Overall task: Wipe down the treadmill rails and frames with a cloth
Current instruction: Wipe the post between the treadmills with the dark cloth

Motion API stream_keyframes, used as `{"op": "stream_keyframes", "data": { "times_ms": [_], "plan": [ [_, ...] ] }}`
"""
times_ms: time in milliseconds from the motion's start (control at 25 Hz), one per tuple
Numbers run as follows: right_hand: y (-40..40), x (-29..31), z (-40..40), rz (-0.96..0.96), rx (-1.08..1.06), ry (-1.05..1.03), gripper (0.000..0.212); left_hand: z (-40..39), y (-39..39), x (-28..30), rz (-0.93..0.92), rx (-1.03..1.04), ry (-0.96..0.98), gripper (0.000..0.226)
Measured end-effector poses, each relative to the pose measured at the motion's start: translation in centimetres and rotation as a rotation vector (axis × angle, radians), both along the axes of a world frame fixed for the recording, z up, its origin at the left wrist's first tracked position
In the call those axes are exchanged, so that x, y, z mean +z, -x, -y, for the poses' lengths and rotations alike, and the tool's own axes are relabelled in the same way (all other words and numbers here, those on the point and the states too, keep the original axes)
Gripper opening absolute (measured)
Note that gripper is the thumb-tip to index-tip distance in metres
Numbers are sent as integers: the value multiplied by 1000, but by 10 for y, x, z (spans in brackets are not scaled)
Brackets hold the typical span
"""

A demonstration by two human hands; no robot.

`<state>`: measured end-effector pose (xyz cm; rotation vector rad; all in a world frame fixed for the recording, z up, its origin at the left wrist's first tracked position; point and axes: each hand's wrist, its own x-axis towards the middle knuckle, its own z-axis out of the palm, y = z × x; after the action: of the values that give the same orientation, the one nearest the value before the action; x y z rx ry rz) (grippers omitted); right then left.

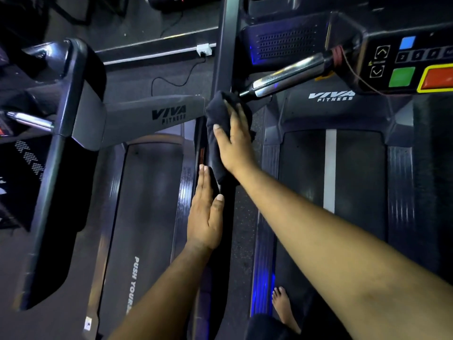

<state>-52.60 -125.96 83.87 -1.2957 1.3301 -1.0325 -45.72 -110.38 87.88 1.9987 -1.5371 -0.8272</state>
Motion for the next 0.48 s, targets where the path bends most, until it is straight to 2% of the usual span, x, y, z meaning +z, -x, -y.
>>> {"op": "stream_keyframes", "data": {
  "times_ms": [160, 320, 400, 480],
  "plan": [
    [3, -17, -83, 130, 33, -18, 73, 0, -1, 0, -9, 3, 13, 70],
    [3, -11, -14, 216, -4, -183, 77, 3, -1, -2, 112, -41, -19, 71],
    [7, -11, 7, 278, -62, -253, 70, 2, 0, -1, 126, -52, -6, 70],
    [12, -22, -32, 336, -44, -390, 53, 2, 0, -2, 117, -49, -5, 70]
  ]
}}
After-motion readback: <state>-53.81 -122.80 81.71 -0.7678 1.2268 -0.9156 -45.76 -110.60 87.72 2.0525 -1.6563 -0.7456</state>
